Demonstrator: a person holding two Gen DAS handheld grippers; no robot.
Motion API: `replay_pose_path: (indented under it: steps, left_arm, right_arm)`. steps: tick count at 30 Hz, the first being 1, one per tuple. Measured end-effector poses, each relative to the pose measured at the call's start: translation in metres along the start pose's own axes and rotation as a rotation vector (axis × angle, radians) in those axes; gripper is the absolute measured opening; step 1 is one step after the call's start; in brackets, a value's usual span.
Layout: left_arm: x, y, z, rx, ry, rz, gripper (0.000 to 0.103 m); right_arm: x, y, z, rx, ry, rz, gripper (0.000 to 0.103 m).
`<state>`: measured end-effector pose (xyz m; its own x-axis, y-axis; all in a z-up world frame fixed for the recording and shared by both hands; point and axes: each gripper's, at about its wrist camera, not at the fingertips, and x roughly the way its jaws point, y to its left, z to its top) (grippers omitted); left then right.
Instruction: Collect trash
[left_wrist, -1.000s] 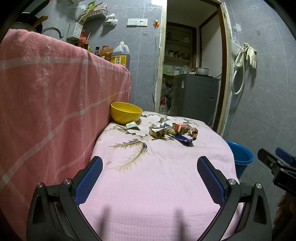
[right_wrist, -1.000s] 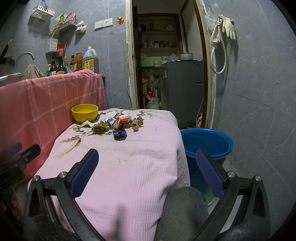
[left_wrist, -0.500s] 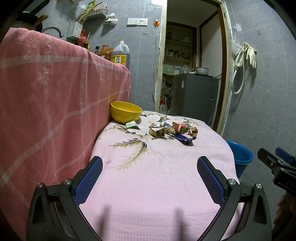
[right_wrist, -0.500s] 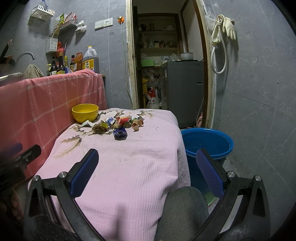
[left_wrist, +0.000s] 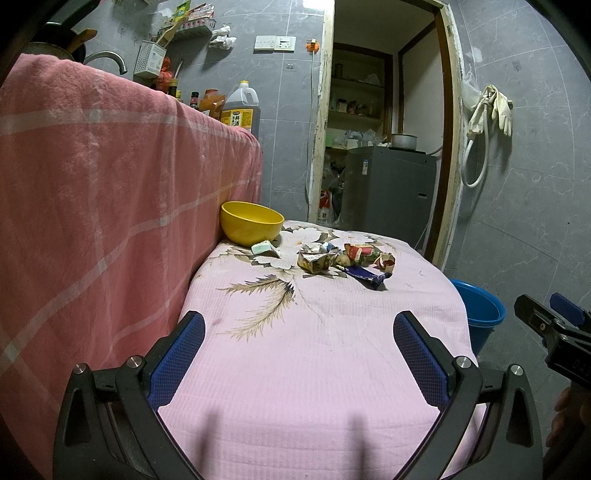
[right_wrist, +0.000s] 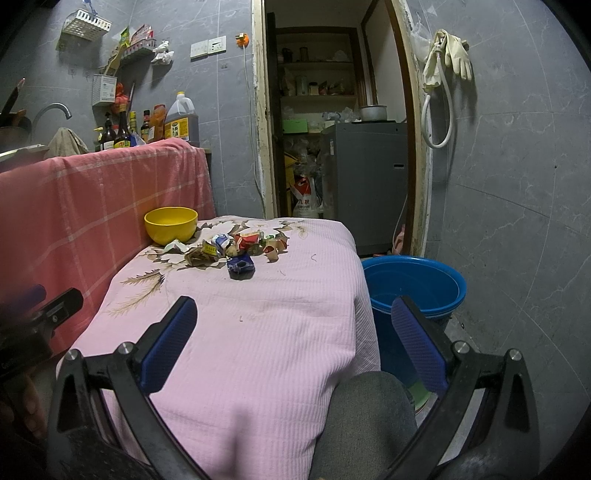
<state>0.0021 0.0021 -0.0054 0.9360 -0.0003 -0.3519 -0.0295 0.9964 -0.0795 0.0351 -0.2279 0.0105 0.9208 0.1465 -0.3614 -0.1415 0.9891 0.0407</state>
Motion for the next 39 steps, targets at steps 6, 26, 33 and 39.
replay_pose_path:
  steps: [6, 26, 33, 39]
  left_arm:
    - [0.0, 0.0, 0.0, 0.001, 0.0, 0.002, 0.1]
    - [0.011, -0.005, 0.016, -0.001, -0.018, 0.011, 0.1]
    - [0.025, -0.011, 0.044, 0.004, -0.07, 0.003, 0.1]
    - [0.044, -0.012, 0.065, 0.007, -0.102, -0.001, 0.1]
  right_arm:
    - [0.0, 0.0, 0.0, -0.001, 0.0, 0.001, 0.103]
    - [0.014, 0.004, 0.013, -0.007, -0.031, 0.033, 0.103]
    - [0.027, 0.005, 0.036, -0.024, -0.091, 0.054, 0.103]
    - [0.047, 0.005, 0.055, -0.03, -0.131, 0.068, 0.103]
